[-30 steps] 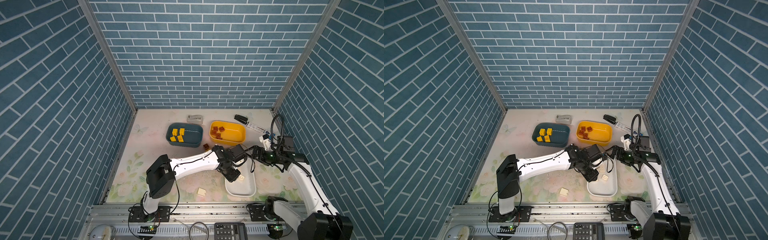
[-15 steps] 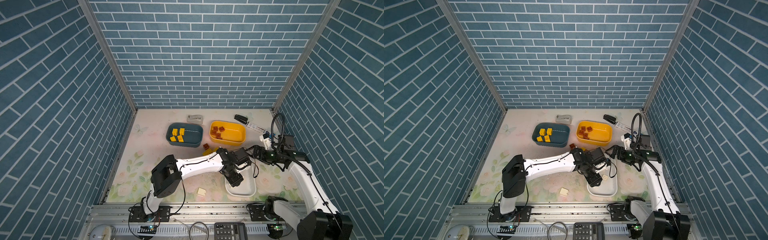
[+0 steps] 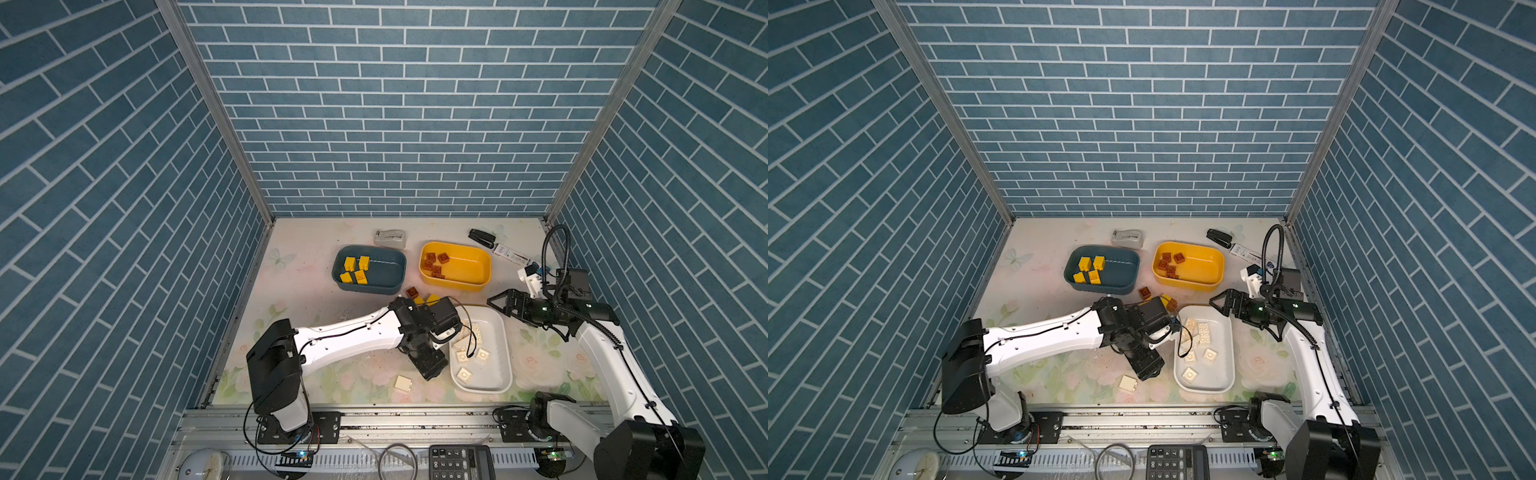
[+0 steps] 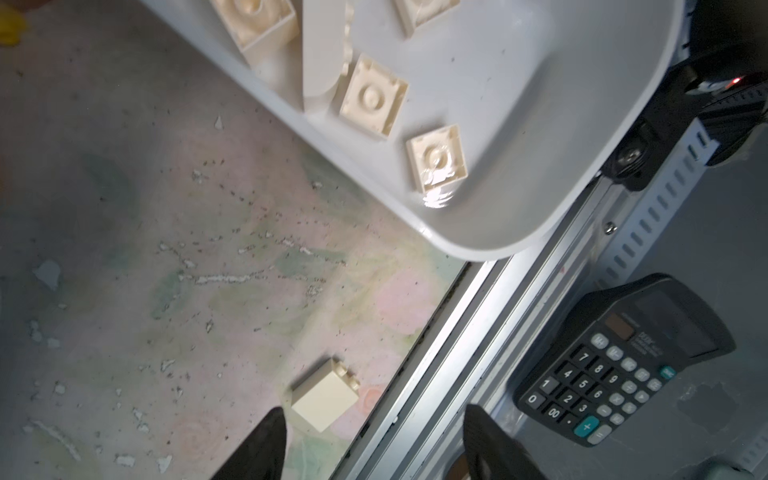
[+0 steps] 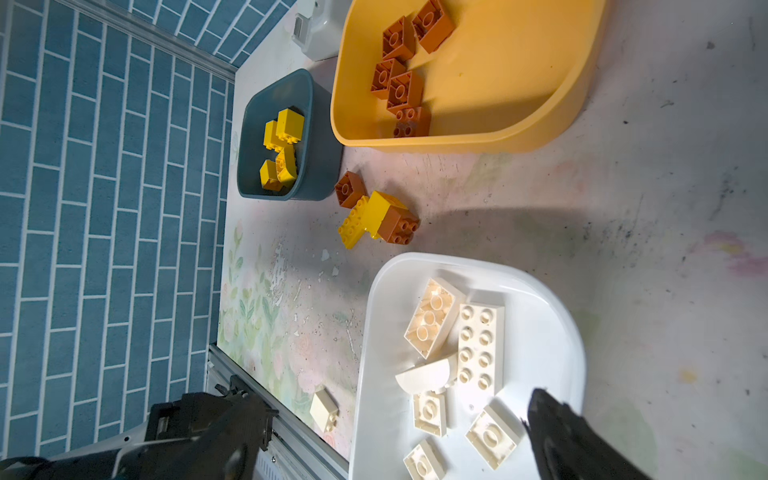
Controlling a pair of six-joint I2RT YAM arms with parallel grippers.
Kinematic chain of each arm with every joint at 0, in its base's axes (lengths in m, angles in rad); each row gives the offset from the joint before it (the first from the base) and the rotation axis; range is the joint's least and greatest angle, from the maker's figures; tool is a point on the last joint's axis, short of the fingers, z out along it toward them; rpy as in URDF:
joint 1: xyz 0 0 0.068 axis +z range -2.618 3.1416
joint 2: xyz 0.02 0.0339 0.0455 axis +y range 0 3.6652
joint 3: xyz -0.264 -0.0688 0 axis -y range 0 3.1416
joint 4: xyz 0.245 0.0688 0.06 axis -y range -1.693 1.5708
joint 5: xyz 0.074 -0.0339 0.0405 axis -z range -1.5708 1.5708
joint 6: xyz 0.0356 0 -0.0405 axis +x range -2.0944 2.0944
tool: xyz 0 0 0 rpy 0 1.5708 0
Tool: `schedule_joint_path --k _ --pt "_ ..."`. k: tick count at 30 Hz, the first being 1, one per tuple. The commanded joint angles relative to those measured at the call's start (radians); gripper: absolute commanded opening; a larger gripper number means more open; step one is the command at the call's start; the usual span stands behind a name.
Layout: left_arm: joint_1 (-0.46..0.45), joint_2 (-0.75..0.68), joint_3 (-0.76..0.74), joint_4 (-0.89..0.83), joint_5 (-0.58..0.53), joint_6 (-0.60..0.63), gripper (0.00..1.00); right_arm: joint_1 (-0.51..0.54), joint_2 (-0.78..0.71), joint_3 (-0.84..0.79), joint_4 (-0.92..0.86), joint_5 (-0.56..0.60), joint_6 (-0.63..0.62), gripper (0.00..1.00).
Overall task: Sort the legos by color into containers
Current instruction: 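Move the left gripper back toward the last white brick near the table edge, then lower the left gripper onto the white brick and grasp it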
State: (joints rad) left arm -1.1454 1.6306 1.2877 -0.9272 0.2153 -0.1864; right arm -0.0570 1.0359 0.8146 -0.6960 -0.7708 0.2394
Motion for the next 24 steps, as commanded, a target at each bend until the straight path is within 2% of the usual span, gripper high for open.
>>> schedule_joint_path --k 1,8,11,16,19,21,24 --pt "0.005 -0.041 -0.094 -0.006 -0.05 0.0 0.72 0.006 -0.002 -0.021 0.021 -0.048 0.015 0.99" --pt "0.026 -0.064 -0.172 0.049 -0.062 -0.137 0.74 0.026 -0.014 -0.038 0.036 -0.044 0.041 0.99" --pt "0.028 -0.057 -0.185 0.063 -0.079 -0.252 0.74 0.036 -0.015 -0.043 0.035 -0.036 0.052 0.99" --pt "0.036 -0.087 -0.161 0.035 -0.169 -0.57 0.75 0.057 -0.022 -0.038 0.032 -0.04 0.097 0.99" --pt "0.036 -0.132 -0.208 0.108 -0.168 -0.769 0.74 0.066 -0.025 -0.037 0.022 -0.045 0.119 0.99" --pt "0.036 -0.149 -0.217 0.077 -0.211 -0.901 0.75 0.074 -0.027 -0.026 0.015 -0.047 0.137 0.99" --pt "0.041 -0.205 -0.296 0.168 -0.216 -1.105 0.76 0.08 -0.025 -0.003 0.008 -0.047 0.151 0.99"
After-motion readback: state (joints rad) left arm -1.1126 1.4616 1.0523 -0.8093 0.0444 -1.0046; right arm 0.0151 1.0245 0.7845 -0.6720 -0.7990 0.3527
